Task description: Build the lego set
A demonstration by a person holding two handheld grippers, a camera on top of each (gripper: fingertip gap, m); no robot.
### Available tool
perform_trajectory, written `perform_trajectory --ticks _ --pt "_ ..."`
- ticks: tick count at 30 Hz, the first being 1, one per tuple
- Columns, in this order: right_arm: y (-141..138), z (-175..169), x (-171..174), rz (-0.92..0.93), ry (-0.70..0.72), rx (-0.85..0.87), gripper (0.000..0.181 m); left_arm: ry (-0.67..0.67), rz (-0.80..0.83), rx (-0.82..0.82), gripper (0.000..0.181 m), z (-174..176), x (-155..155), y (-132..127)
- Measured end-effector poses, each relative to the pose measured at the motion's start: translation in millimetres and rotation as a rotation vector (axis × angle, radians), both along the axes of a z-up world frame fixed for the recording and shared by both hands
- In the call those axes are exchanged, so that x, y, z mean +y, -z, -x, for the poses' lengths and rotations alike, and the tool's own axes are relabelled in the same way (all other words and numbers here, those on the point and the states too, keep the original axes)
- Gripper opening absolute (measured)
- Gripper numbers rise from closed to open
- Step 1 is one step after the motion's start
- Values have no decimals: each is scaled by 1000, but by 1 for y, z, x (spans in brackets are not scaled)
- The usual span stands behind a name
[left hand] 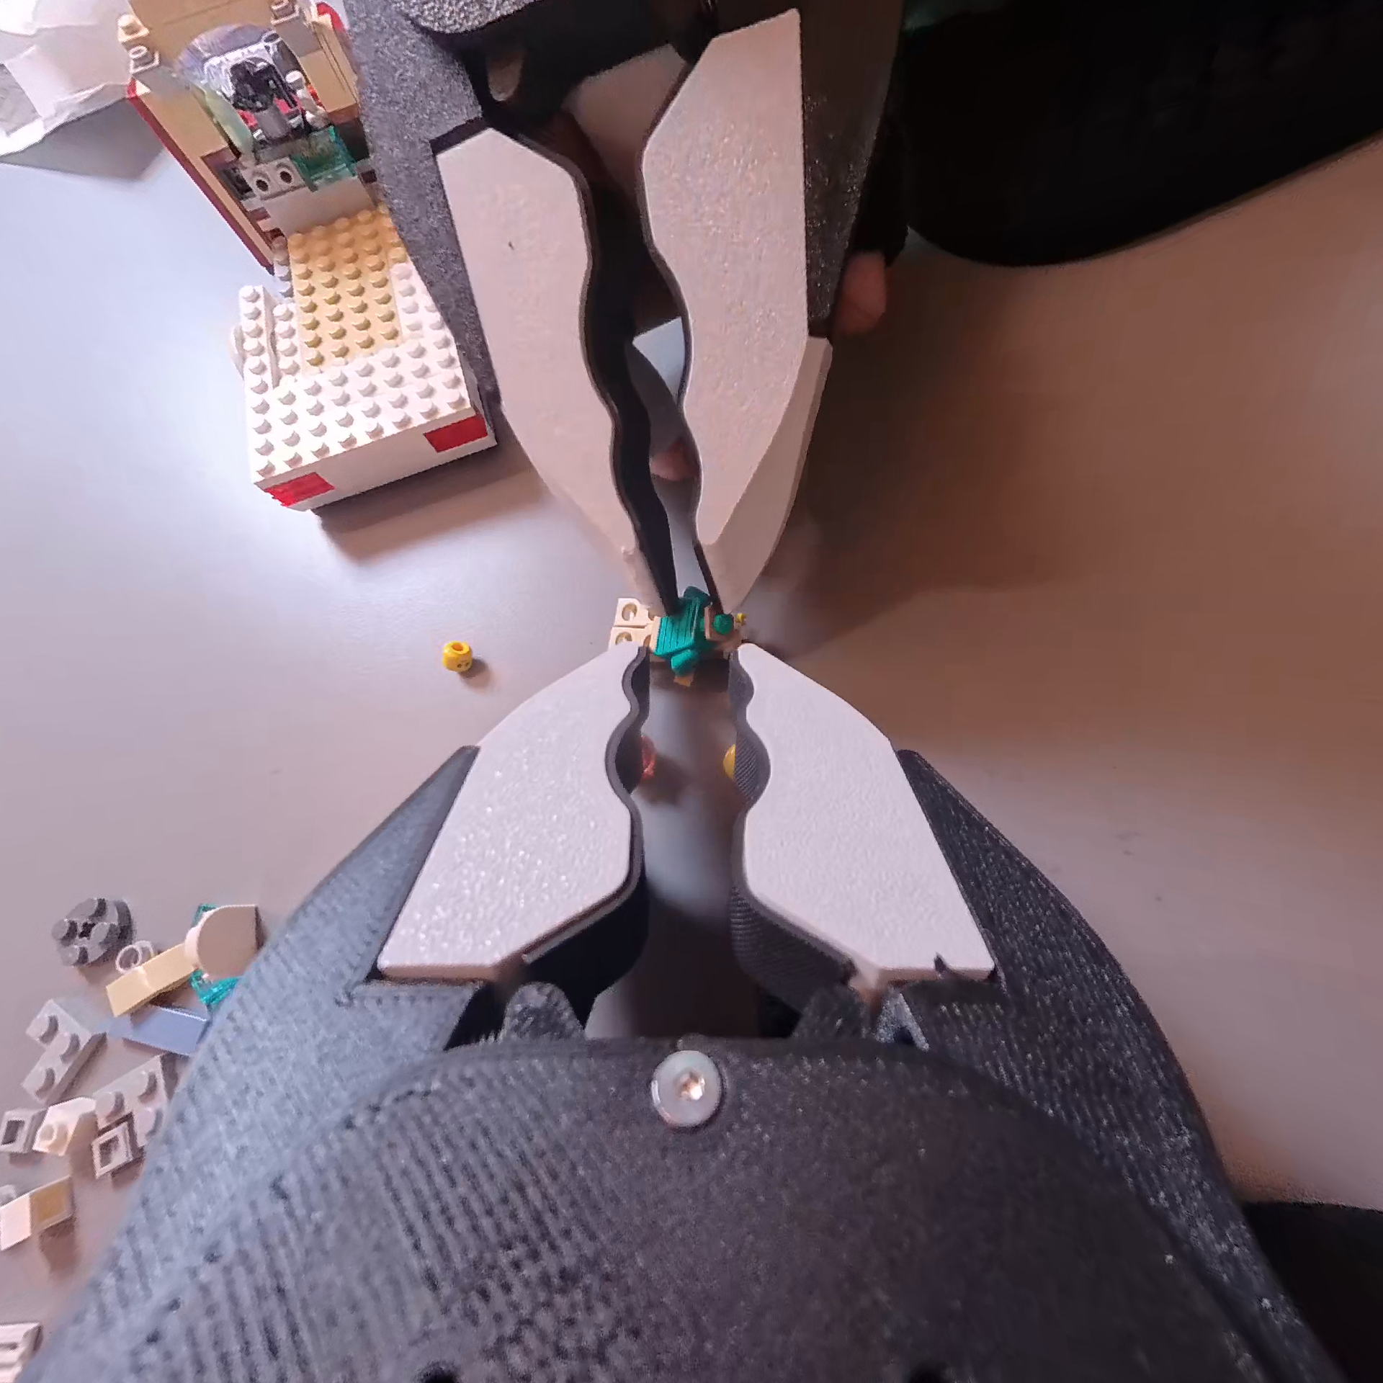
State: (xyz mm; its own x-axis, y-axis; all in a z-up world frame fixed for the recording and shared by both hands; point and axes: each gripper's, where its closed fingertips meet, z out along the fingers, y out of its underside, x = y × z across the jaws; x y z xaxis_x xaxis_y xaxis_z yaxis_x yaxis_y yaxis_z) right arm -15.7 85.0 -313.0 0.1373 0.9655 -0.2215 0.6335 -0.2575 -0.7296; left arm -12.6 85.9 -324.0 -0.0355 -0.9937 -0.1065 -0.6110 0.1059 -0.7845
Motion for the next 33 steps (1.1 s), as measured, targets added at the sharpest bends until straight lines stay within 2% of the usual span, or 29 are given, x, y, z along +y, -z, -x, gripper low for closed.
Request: perform_trajectory --ticks 3,7,10,15,19,21,23,25,28,33 --pt "0 -1 0 -9 0 5 10 4 2 -1 20 1 0 0" --pt "0 -2 2 13 15 12 10 23 -15 -12 35 0 -1 -1" --pt "0 -3 5 69 41 27 9 33 -35 -19 40 -5 -1 -2" --pt "-2 -4 10 145 77 59 7 8 -48 3 25 -9 6 0" --pt "-5 -5 9 137 68 77 11 3 -54 12 24 -9 7 0" --pt "-13 -4 7 86 34 114 17 0 -27 4 23 -9 7 -2" --pt "-16 -6 9 -45 1 107 20 6 35 -8 23 -8 6 -3" --pt "-14 -7 8 -185 -38 72 22 7 116 -27 21 -8 5 -6" --pt "-12 -2 -2 -273 -114 55 27 14 227 -49 21 -6 3 -10" --pt "0 0 3 -475 -160 -59 34 36 375 -57 21 -4 -3 -11"
